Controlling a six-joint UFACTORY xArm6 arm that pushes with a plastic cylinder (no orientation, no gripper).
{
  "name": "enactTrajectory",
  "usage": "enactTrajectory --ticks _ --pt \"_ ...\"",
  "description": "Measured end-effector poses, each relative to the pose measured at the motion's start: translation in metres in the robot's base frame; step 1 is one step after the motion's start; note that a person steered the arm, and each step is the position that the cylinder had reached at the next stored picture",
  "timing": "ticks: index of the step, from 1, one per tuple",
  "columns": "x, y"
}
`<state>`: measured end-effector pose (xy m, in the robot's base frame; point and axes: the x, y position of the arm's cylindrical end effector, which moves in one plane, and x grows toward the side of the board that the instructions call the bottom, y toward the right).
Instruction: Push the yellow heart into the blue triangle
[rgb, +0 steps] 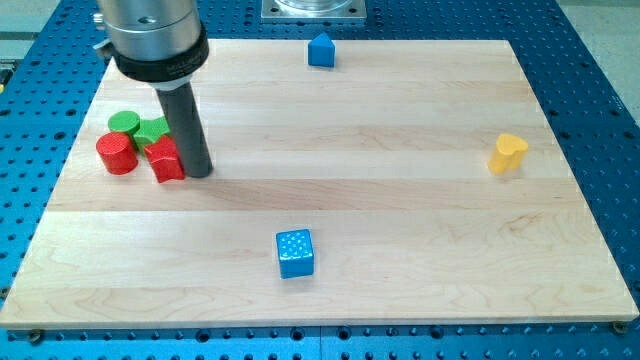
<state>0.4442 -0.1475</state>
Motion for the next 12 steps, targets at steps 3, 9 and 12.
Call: enactTrajectory --ticks 3,9,12 --pt "-0.129 0.102" --pt "-0.109 0.419" --pt "-0.06 0.284"
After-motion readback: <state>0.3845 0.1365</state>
